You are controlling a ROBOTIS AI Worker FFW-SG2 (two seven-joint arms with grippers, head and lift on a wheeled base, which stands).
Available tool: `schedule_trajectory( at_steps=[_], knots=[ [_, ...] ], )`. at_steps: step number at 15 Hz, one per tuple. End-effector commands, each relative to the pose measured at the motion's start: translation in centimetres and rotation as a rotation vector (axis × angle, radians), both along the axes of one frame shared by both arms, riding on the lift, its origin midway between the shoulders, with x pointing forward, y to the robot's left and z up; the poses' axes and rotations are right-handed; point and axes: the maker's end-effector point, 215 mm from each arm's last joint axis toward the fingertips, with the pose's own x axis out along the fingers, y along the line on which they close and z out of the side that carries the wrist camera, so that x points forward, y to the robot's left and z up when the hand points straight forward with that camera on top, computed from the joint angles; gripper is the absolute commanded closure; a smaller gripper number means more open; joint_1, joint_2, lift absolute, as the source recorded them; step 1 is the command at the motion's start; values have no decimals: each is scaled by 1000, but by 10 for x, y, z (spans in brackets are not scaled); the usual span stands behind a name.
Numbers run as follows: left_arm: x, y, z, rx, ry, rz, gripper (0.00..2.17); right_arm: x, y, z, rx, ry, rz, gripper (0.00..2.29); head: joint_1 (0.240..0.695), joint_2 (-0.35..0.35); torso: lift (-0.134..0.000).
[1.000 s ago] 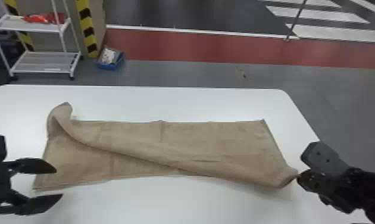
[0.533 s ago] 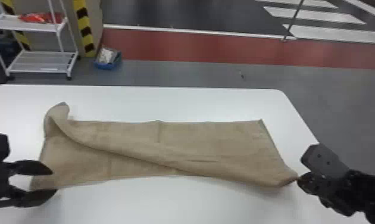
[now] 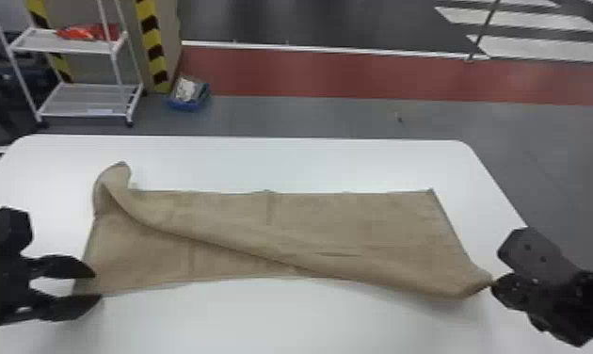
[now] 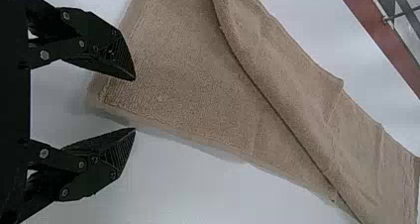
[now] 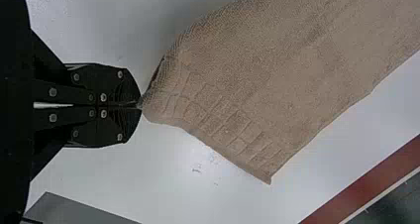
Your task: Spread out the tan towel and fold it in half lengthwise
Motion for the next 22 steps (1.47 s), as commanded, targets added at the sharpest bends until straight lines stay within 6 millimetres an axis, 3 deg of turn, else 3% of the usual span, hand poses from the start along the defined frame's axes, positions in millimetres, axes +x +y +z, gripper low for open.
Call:
schedule_trajectory(
  at_steps=[1, 3, 5, 7, 12, 15, 18, 20, 21, 22],
  knots=[
    [-1, 1, -5, 4, 9, -6, 977, 0, -1, 0, 1, 0, -4, 2057, 695, -107, -125],
    [-2, 2, -7, 3, 15, -5, 1025, -1, -1, 0, 0, 0, -5, 2057, 695, -107, -125],
    [2, 7, -5, 5, -1, 15, 1696, 1, 0, 4, 6, -14, -5, 2057, 695, -107, -125],
    [9, 17, 16, 1, -45, 35, 1700, 4, 5, 13, 32, -39, -3, 2061, 695, -101, -125],
    [10, 58, 123, -129, -170, 126, 1700, 11, 4, 32, 56, -78, -12, 2057, 695, -49, -125],
    [11, 76, 156, -159, -230, 161, 1700, 17, 7, 43, 112, -114, -35, 2057, 695, -22, -125],
    [20, 78, 178, -187, -268, 171, 1700, 32, 16, 79, 317, -219, -158, 2057, 695, 12, -125],
    [29, 76, 191, -203, -294, 174, 1700, 42, 13, 95, 334, -257, -187, 2057, 695, 20, -125],
    [30, 77, 192, -205, -297, 177, 1700, 42, 13, 94, 324, -252, -186, 2051, 695, 23, -125],
    [29, 77, 192, -205, -295, 176, 1700, 40, 16, 79, 298, -212, -175, 2051, 695, 22, -125]
  ],
)
